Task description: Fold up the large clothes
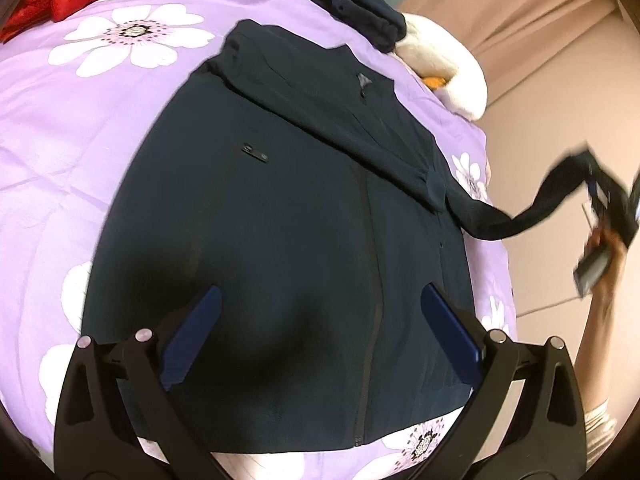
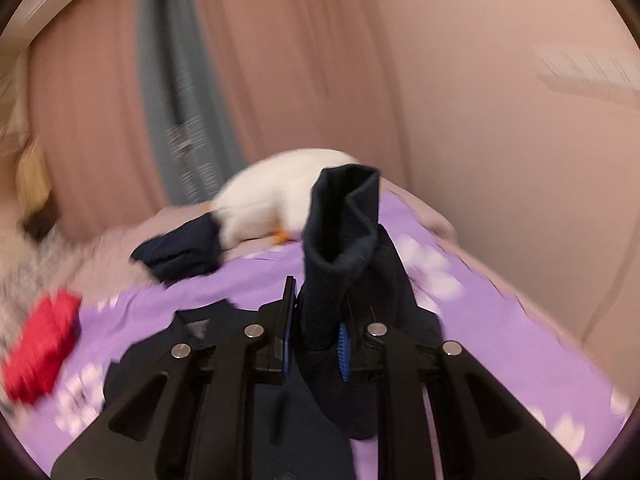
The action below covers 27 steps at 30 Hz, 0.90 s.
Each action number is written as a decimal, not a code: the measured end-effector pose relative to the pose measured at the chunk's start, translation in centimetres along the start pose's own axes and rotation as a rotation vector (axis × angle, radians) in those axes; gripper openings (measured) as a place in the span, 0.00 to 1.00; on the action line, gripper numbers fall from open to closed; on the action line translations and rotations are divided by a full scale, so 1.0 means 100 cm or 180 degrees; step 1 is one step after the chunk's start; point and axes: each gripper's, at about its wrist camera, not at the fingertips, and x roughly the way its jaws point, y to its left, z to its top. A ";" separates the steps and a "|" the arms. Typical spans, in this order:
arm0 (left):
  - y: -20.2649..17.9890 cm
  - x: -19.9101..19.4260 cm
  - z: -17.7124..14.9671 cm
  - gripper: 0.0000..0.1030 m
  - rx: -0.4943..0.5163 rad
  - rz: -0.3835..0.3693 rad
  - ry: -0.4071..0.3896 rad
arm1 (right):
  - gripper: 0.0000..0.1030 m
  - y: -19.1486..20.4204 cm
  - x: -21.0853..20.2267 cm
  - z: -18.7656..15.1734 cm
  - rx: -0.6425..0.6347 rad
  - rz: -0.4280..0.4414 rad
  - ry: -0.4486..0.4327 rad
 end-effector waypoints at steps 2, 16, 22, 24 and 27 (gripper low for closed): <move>0.009 -0.003 0.003 0.98 -0.0036 0.0000 -0.0027 | 0.17 0.055 0.017 0.002 -0.0262 0.0165 0.0046; 0.075 0.000 0.013 0.98 -0.0387 0.0113 0.0002 | 0.57 0.240 0.077 -0.227 -0.2177 0.1381 0.1446; 0.069 0.019 0.038 0.98 -0.0383 -0.0181 0.0082 | 0.62 0.108 0.047 -0.236 -0.1365 0.1216 0.1470; 0.060 0.030 0.056 0.98 -0.0399 -0.0332 0.0091 | 0.62 0.062 0.039 -0.233 -0.0943 0.1100 0.1501; 0.048 0.051 0.094 0.98 -0.0516 -0.0567 0.0059 | 0.65 -0.002 0.019 -0.232 -0.0313 0.0981 0.1456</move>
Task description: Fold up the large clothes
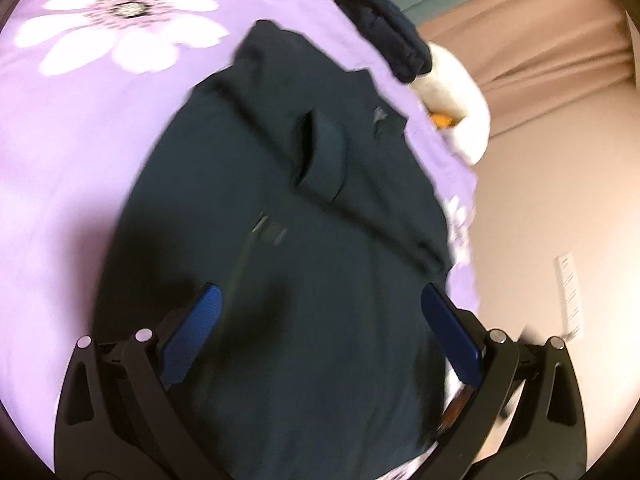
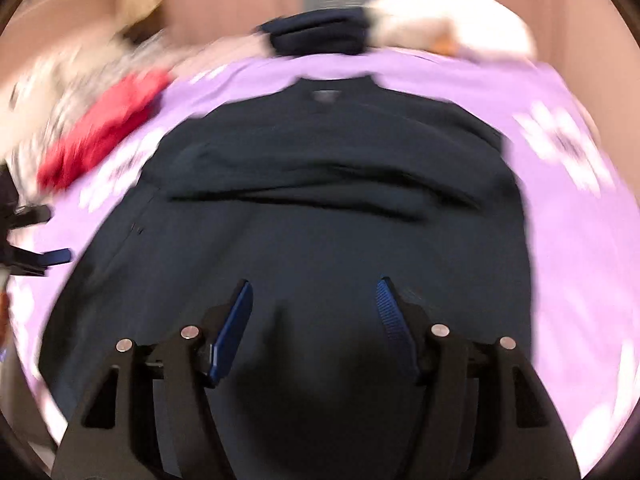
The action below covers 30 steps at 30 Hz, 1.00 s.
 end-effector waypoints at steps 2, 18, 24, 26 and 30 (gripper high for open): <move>-0.004 0.018 0.023 0.98 -0.0226 -0.0265 0.0031 | 0.68 -0.018 -0.013 -0.011 0.0214 -0.0005 -0.0082; -0.006 0.133 0.107 0.70 -0.0445 0.0242 0.0192 | 0.68 -0.072 -0.018 -0.036 0.1057 0.0244 -0.0252; -0.019 0.139 0.117 0.15 -0.0287 0.0263 0.0179 | 0.68 -0.077 -0.014 -0.039 0.1135 0.0251 -0.0220; -0.034 0.141 0.124 0.03 -0.0092 0.0392 0.0171 | 0.68 -0.078 -0.014 -0.038 0.1171 0.0259 -0.0230; -0.086 0.126 0.153 0.02 0.0298 0.0257 -0.0166 | 0.68 -0.078 -0.014 -0.036 0.1195 0.0200 -0.0236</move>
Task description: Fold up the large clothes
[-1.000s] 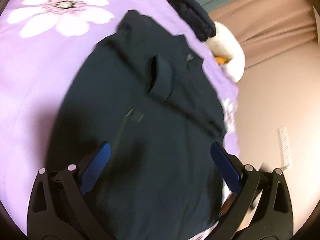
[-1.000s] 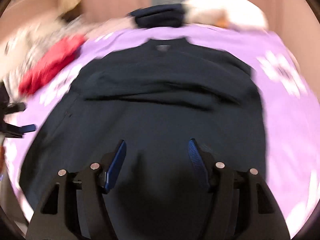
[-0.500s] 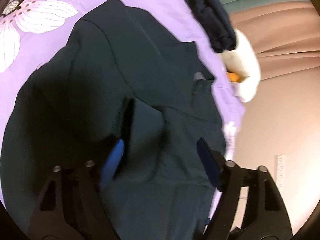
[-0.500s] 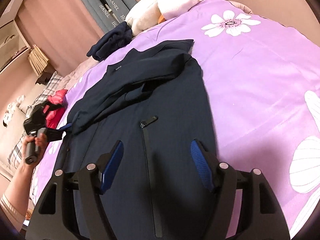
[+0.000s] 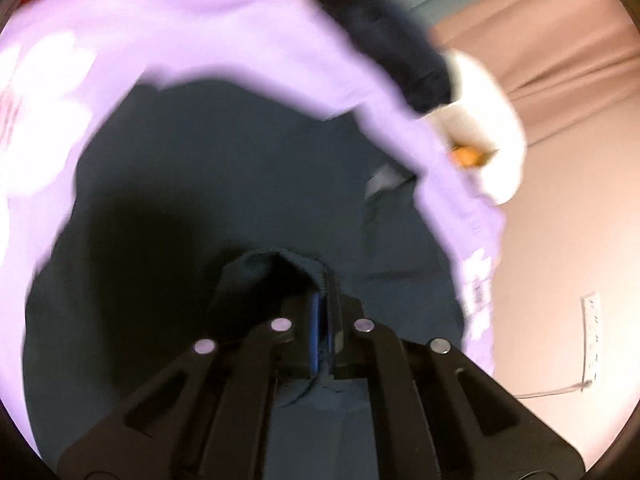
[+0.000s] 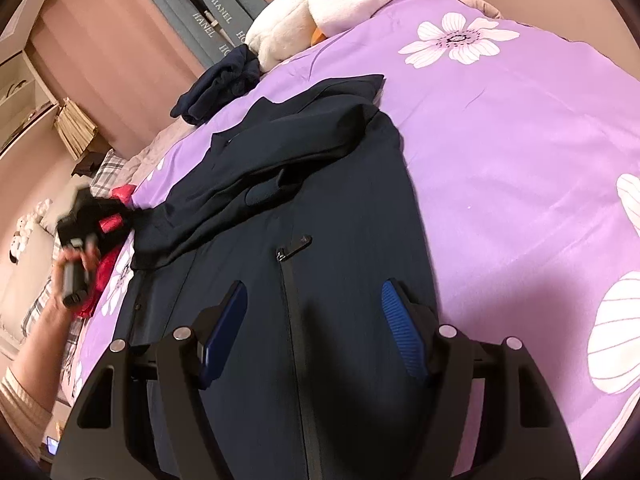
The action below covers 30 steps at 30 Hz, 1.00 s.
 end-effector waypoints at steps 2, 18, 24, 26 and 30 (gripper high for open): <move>-0.028 -0.020 0.012 0.02 0.0393 -0.0131 -0.0313 | 0.68 0.000 0.000 0.002 -0.0006 -0.0037 -0.0005; 0.070 0.004 -0.062 0.17 0.0394 0.0415 0.0413 | 0.68 -0.001 0.002 0.002 0.0002 -0.0177 0.0061; 0.081 -0.033 -0.058 0.70 0.0170 0.0480 0.0230 | 0.70 0.003 -0.003 0.013 -0.0027 -0.0109 0.0036; 0.073 -0.048 -0.054 0.73 0.0202 0.0511 0.0104 | 0.73 0.003 -0.006 0.022 -0.0047 -0.0105 0.0000; 0.042 -0.055 -0.048 0.75 0.0262 0.0243 0.0040 | 0.74 -0.010 -0.004 0.051 0.0107 -0.0045 -0.0044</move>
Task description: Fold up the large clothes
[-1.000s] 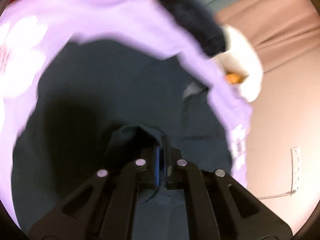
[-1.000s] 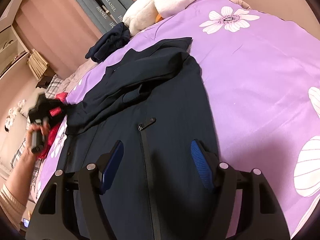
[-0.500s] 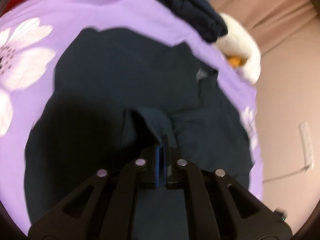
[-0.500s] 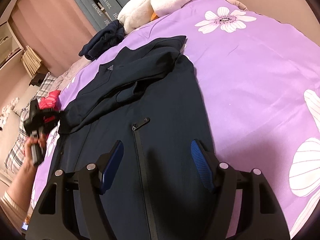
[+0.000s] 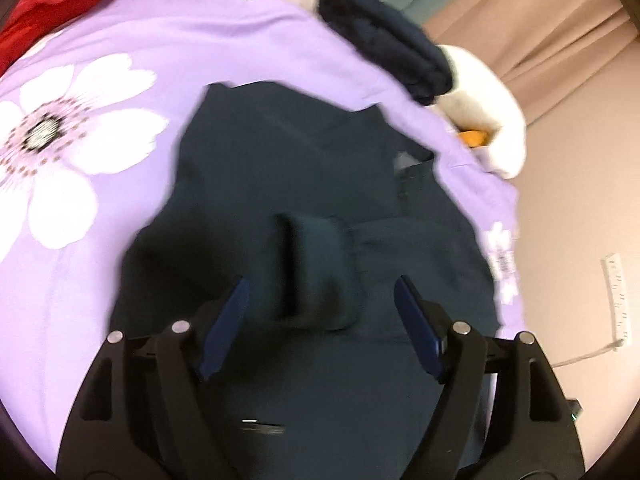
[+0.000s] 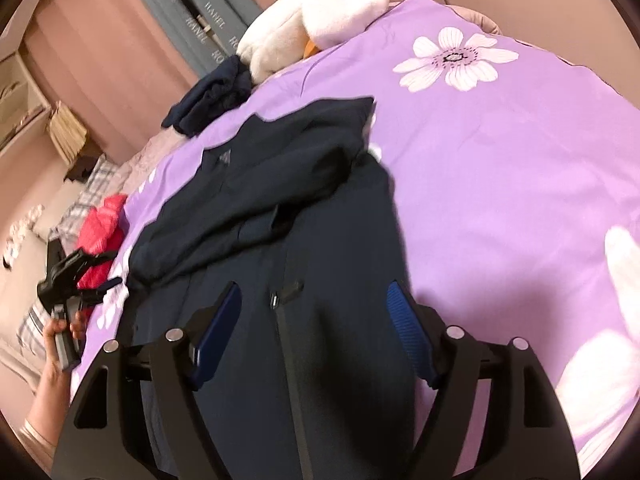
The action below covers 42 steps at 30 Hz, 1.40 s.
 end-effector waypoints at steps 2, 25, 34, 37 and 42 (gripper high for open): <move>-0.018 0.004 0.002 0.76 0.0082 -0.0104 -0.0012 | 0.74 -0.010 0.008 0.024 0.0168 0.0022 -0.0071; -0.021 0.083 -0.013 0.76 0.0578 0.0519 0.0325 | 0.06 -0.015 0.181 0.196 0.0092 0.0075 0.0222; -0.030 0.092 -0.014 0.81 0.0680 0.0604 0.0415 | 0.31 -0.009 0.166 0.183 -0.0461 -0.0420 0.0131; -0.029 0.094 -0.011 0.81 0.0642 0.0604 0.0434 | 0.31 0.012 0.135 0.167 -0.0900 -0.0099 0.0040; -0.026 0.102 0.000 0.86 0.0399 0.0563 0.0443 | 0.29 0.020 0.139 0.099 -0.1699 -0.0348 0.0747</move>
